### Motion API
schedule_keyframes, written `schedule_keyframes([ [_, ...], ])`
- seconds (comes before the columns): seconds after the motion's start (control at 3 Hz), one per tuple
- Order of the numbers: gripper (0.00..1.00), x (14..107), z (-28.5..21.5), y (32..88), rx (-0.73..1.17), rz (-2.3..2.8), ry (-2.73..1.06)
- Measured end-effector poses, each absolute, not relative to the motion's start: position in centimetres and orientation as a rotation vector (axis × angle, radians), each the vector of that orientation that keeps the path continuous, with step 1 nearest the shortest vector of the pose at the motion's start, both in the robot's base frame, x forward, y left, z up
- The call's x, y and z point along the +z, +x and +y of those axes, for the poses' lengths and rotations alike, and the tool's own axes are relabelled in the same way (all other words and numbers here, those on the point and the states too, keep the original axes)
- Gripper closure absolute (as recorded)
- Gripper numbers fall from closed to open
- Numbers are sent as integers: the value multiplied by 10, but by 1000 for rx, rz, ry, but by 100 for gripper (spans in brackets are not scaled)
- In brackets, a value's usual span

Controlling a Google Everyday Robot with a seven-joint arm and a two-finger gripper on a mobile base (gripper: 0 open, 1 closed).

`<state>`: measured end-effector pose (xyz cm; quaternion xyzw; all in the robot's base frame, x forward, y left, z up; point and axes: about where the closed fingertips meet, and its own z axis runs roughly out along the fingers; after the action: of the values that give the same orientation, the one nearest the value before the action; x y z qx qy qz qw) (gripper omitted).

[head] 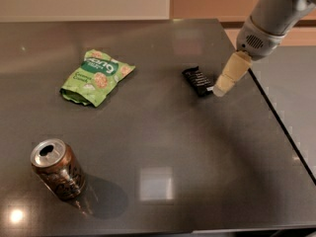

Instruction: Pick rxbar chocolate

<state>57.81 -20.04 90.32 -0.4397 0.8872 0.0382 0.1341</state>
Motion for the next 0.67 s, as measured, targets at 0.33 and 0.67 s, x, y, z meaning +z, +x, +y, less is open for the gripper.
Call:
schedule_keyframes([
  [0.33,0,895,-182,598,100,2638,-1206],
  [0.67,0,886,-172,616,52,2704,-1130],
])
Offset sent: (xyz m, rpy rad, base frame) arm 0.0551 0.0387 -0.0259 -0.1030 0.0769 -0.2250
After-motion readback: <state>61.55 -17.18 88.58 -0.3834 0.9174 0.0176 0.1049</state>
